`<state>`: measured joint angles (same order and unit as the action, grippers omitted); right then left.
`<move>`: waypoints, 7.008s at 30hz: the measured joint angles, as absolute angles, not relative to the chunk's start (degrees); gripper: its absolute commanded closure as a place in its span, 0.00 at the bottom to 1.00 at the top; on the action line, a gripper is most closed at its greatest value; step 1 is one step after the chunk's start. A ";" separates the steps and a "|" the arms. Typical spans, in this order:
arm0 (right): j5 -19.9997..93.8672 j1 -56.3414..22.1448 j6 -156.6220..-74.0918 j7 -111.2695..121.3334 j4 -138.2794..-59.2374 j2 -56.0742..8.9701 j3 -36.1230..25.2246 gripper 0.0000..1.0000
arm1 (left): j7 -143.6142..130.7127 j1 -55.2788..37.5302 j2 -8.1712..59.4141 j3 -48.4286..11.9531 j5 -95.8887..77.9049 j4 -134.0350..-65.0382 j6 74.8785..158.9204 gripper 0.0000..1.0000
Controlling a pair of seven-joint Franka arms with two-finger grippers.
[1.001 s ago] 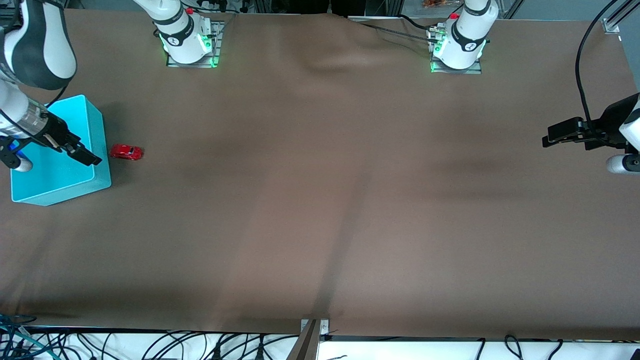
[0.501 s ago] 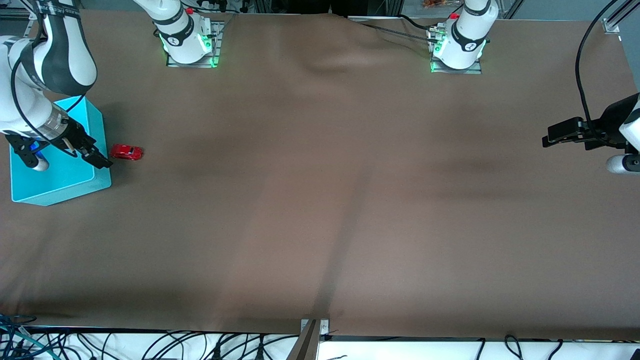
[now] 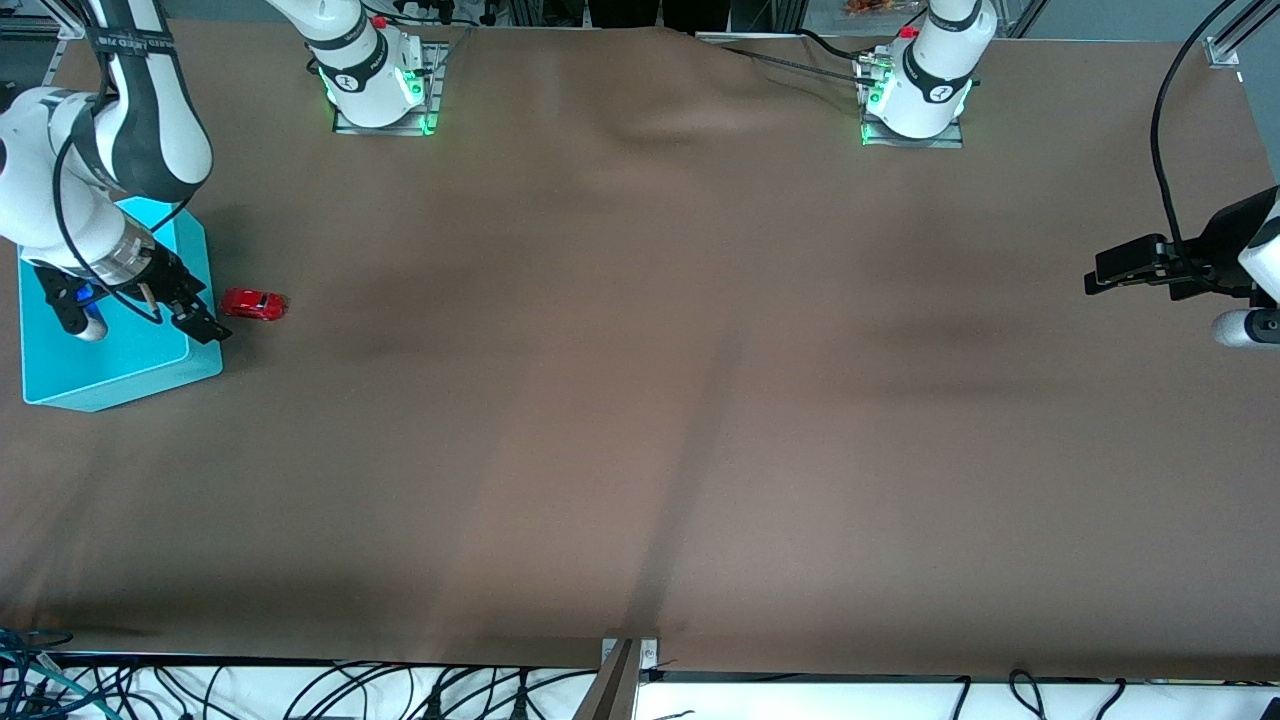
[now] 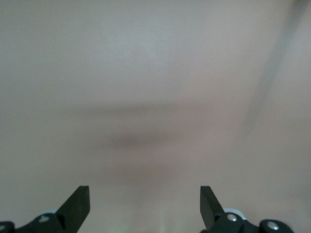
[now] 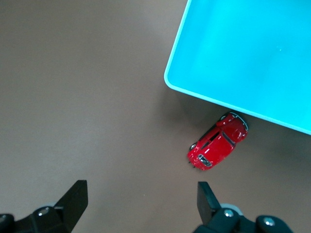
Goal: Wind red beetle toy and store in blue box
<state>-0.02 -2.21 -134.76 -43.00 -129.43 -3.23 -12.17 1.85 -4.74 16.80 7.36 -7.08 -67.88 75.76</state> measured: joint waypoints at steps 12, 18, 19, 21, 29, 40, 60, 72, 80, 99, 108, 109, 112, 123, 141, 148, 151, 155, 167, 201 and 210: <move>-0.02 -2.21 -137.67 -47.87 -131.19 -4.95 -12.44 0.00 | 1.85 -4.74 16.80 7.36 -7.08 -67.88 75.76 0.00; -0.02 -2.21 -140.09 -49.62 -133.00 -5.42 -12.78 0.00 | 1.85 -4.74 16.80 7.36 -7.08 -67.88 75.76 0.00; -0.02 -2.21 -140.47 -49.84 -133.37 -5.46 -12.85 0.00 | 1.85 -4.74 16.80 7.36 -7.08 -67.88 75.76 0.00; -0.02 -2.21 -141.21 -50.24 -134.12 -5.53 -13.14 0.00 | 1.85 -4.74 16.80 7.36 -7.08 -67.88 75.76 0.00; -0.02 -2.20 -144.60 -50.59 -137.29 -5.56 -14.68 0.00 | 1.85 -4.74 16.80 7.36 -7.08 -67.88 75.76 0.00; -0.02 -2.19 -149.45 -50.75 -141.63 -6.27 -16.28 0.00 | 1.85 -4.74 16.80 7.36 -7.08 -67.88 75.76 0.00; -0.02 -2.18 -155.20 -50.87 -142.81 -9.92 -18.44 0.00 | 1.94 -4.75 16.80 7.36 -7.08 -67.88 75.76 0.00; -0.02 -2.18 -157.93 -50.89 -142.82 -12.34 -18.44 0.00 | 2.15 -4.75 16.80 7.36 -7.08 -67.88 75.76 0.00; -0.02 -2.18 -158.86 -50.89 -142.82 -13.54 -18.44 0.00 | 2.27 -4.75 16.80 7.36 -7.08 -67.88 75.76 0.00; -0.02 -2.19 -160.47 -50.89 -142.82 -16.00 -18.44 0.45 | 2.33 -4.74 16.80 7.36 -7.08 -67.88 75.76 0.00; -0.02 -2.18 -160.57 -50.94 -142.81 -15.80 -18.52 0.79 | 2.37 -4.74 16.80 7.36 -7.08 -67.88 75.76 0.00; -0.02 -2.18 -160.57 -50.94 -142.81 -15.80 -18.52 0.84 | 2.38 -4.74 16.80 7.36 -7.08 -67.88 75.76 0.00; -0.02 -2.18 -160.60 -50.95 -142.80 -15.78 -18.53 0.96 | 2.41 -4.74 16.80 7.36 -7.08 -67.88 75.76 0.00; -0.02 -2.19 -160.63 -50.95 -142.80 -15.77 -18.54 1.00 | 2.45 -4.75 16.80 7.36 -7.08 -67.88 75.76 0.00; -0.13 -2.77 -158.76 -50.91 -142.76 -12.32 -18.09 1.00 | 2.47 -4.75 16.80 7.36 -7.08 -67.88 75.76 0.00; -1.69 -3.05 -156.87 -50.85 -142.73 -10.55 -18.08 1.00 | 2.47 -4.75 16.80 7.36 -7.08 -67.88 75.76 0.00; -3.18 -3.05 -154.95 -50.85 -142.57 -9.33 -18.08 1.00 | 2.47 -4.75 16.80 7.36 -7.08 -67.88 75.76 0.00; -5.20 -3.05 -151.91 -50.85 -142.31 -7.34 -18.08 1.00 | 2.47 -4.75 16.80 7.36 -7.08 -67.88 75.76 0.00; -9.37 -3.08 -146.81 -50.69 -142.27 -2.60 -17.82 1.00 | 2.47 -4.75 16.80 7.36 -7.08 -67.88 75.76 0.00; -12.13 -2.68 -134.12 -22.91 -138.23 5.53 -15.46 1.00 | 2.47 -4.75 16.80 7.36 -7.08 -67.88 75.76 0.00; -12.27 -0.73 -131.84 -13.46 -137.73 6.81 -15.69 1.00 | 2.47 -4.75 16.80 7.36 -7.08 -67.88 75.76 0.00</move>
<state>-12.27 -0.73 -131.84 -13.46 -137.73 6.81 -15.69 2.47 -4.75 16.80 7.36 -7.08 -67.88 75.76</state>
